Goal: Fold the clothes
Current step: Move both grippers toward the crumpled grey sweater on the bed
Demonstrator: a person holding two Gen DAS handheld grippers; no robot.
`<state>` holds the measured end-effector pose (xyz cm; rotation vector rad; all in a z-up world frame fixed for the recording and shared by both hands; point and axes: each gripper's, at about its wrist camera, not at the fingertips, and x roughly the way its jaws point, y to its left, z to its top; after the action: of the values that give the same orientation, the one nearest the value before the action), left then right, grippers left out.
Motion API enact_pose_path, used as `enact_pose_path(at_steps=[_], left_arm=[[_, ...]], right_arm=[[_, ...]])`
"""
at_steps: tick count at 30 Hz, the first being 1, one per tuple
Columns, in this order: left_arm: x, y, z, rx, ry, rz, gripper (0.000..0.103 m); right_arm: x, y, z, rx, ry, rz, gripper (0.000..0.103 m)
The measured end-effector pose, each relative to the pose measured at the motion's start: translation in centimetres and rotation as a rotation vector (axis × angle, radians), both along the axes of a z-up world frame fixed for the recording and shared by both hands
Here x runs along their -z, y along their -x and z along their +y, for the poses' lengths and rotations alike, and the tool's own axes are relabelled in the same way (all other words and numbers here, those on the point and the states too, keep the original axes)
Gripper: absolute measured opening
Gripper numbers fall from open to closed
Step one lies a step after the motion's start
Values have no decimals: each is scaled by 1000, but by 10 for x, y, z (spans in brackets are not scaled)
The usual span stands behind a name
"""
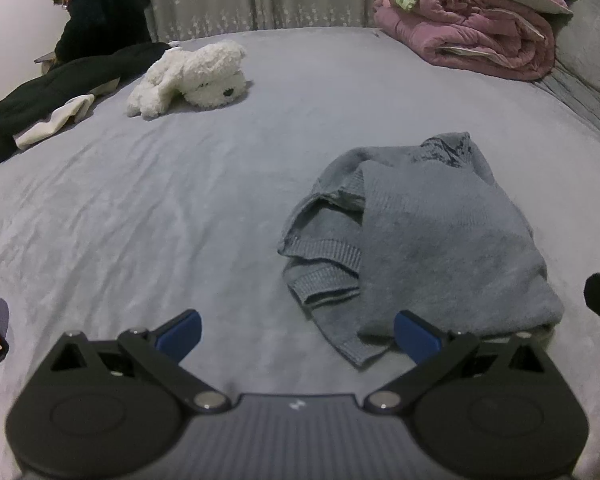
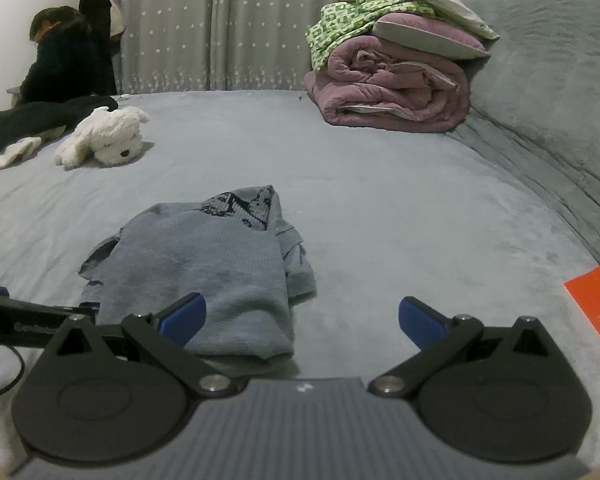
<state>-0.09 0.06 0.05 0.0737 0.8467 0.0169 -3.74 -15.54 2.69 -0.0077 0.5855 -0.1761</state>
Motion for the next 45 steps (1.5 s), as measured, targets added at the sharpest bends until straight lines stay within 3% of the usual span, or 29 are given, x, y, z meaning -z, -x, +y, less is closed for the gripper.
enact_pose_path(at_steps=[8,45], left_arm=[[-2,3,2,6,4,-17,103],[8,-11,9,-15,31,-29,103]], right_arm=[[-2,-1,3,28,3,-2,103],[8,-24,2,41,-177,75,103]])
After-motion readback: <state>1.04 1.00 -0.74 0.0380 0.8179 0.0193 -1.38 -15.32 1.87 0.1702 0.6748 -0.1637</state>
